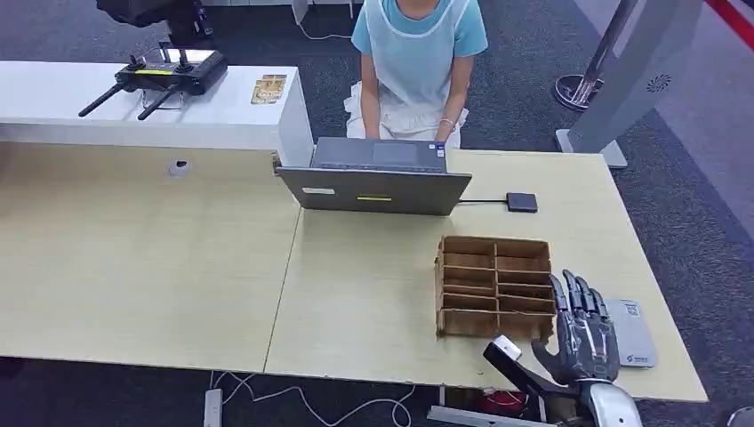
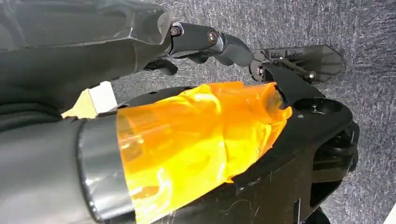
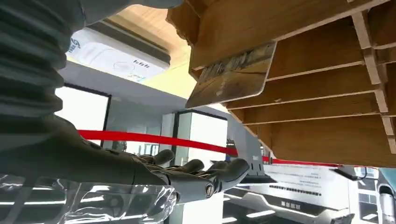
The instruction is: Pass the card to the sensor for recognition and then transmit it.
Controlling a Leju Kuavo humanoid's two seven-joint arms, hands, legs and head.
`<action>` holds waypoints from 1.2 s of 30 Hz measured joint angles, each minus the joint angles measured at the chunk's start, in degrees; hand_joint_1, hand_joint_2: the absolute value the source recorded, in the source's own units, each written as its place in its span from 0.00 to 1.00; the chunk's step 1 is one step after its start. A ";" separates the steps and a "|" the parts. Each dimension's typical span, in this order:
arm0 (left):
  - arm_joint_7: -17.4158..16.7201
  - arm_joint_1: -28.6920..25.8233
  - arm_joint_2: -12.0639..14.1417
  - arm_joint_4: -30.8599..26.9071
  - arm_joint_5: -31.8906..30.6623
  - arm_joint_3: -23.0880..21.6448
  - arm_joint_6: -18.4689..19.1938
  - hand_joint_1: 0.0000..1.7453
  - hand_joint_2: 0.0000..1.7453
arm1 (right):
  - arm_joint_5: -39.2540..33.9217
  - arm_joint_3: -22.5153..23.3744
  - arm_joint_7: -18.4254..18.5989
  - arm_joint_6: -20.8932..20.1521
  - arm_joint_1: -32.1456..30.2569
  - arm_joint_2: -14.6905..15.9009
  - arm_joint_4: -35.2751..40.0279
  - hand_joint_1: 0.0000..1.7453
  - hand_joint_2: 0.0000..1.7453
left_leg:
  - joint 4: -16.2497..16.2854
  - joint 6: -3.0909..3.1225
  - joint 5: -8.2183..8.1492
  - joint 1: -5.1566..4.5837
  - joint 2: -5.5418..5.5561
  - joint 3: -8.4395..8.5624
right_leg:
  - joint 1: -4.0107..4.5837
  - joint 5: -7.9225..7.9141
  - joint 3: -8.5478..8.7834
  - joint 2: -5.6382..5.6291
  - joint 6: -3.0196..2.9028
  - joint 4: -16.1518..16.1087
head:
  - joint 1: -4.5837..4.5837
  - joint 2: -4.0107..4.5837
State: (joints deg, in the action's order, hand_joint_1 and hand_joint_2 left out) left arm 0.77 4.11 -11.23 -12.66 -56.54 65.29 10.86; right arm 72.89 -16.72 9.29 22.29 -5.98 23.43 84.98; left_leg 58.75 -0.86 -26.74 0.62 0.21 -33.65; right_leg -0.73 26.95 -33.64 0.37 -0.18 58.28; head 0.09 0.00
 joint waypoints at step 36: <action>0.00 0.00 -0.15 0.00 -0.15 0.00 -0.04 0.00 0.00 | 2.03 1.11 -2.08 1.57 0.99 -1.68 -0.79 0.26 1.00 | 0.00 0.01 -0.01 0.00 0.00 -0.03 | 0.00 0.00 -0.02 0.00 0.00 0.00 | 0.00 0.00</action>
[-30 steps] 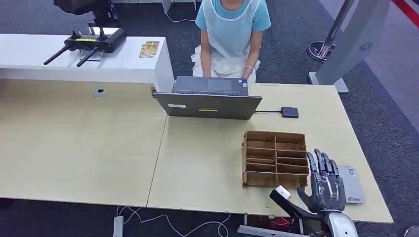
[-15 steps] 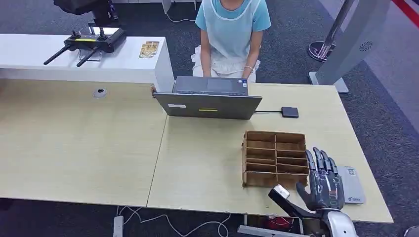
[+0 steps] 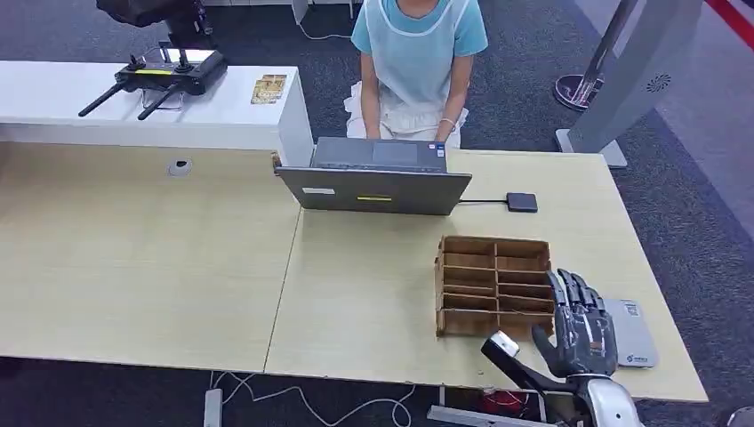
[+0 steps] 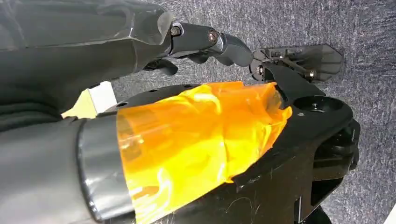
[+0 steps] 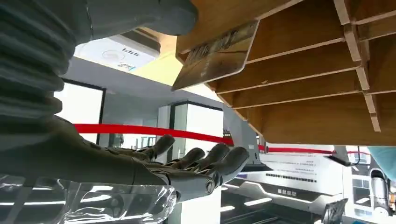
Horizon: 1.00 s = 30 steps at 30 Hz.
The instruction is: Pass the card to the sensor for recognition and then transmit it.
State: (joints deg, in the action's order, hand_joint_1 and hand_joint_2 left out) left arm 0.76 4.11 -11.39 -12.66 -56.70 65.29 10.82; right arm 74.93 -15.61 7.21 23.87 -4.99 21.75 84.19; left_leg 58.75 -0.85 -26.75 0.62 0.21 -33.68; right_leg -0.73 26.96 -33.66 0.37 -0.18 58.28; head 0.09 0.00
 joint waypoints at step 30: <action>0.02 0.01 -0.02 0.00 0.68 0.39 -0.04 0.00 0.00 | -0.04 -0.44 -0.02 -0.15 0.04 -0.37 -0.07 0.50 1.00 | 0.00 0.00 0.00 0.00 0.00 -0.02 | 0.00 0.00 -0.02 0.00 0.00 0.00 | 0.00 0.00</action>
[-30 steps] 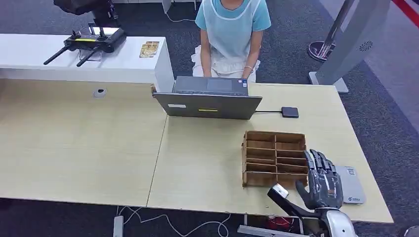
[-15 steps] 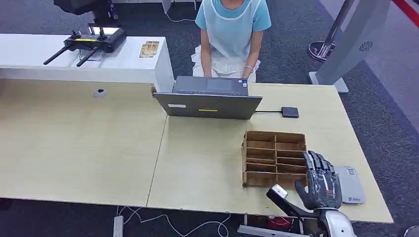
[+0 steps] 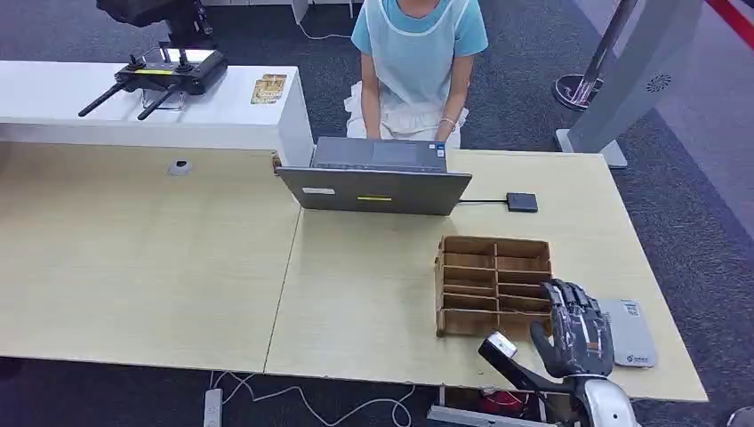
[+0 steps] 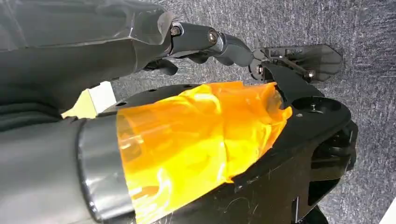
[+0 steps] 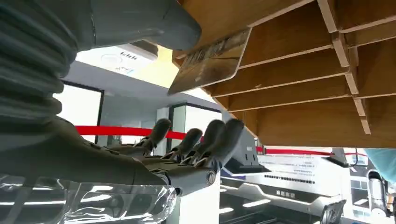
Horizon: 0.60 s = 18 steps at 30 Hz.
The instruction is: Pass the card to the sensor for recognition and then transmit it.
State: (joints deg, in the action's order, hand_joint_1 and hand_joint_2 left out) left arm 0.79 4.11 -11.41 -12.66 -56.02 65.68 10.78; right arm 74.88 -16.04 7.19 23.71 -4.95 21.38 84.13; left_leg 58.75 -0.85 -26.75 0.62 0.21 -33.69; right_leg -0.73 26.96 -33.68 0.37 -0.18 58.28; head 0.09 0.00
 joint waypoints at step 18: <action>0.00 0.01 0.00 0.00 0.17 0.61 0.00 0.00 0.00 | 0.00 -0.04 0.00 0.00 0.25 -0.13 -0.11 0.74 1.00 | 0.00 0.00 0.00 0.00 0.00 -0.03 | 0.00 0.00 -0.04 0.00 0.00 0.00 | 0.00 -0.02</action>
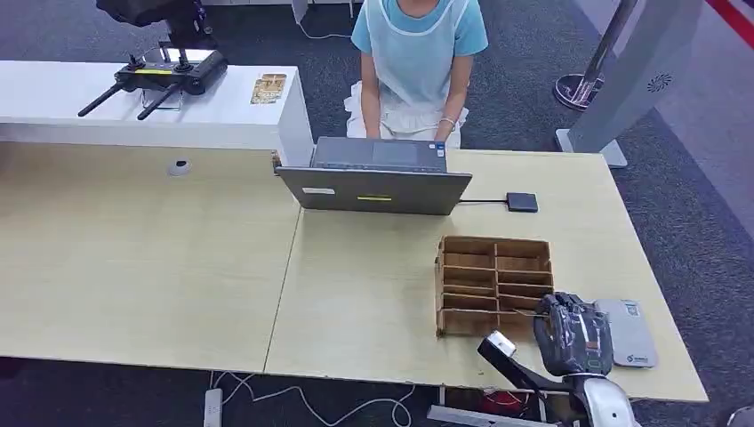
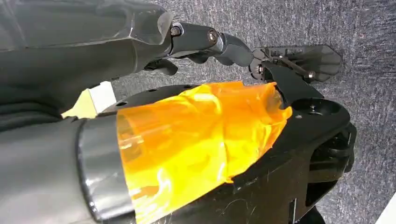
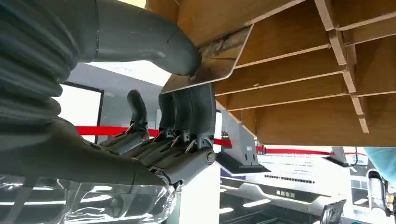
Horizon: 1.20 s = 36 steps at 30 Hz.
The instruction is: Pass the card to the sensor for recognition and then transmit it.
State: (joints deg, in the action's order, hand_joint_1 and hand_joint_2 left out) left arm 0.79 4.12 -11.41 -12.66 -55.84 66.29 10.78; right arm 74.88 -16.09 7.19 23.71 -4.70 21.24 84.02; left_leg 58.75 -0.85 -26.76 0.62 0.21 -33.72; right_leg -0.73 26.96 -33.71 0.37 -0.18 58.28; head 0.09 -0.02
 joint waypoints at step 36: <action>1.38 -0.02 0.13 0.00 0.39 1.09 0.07 0.00 0.00 | -27.96 4.68 -18.12 -2.82 -2.91 0.42 10.65 0.73 1.00 | 0.00 0.00 0.00 0.00 -0.01 -0.05 | 0.00 0.00 -0.08 -0.01 0.00 0.00 | 0.00 0.00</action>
State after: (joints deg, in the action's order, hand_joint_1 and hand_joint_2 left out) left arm 2.16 4.10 -11.28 -12.66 -55.45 67.38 10.84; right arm 46.92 -11.41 -10.93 20.89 -7.60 21.66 94.66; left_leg 58.75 -0.85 -26.76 0.62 0.20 -33.77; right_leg -0.73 26.96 -33.80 0.35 -0.18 58.28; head 0.09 -0.02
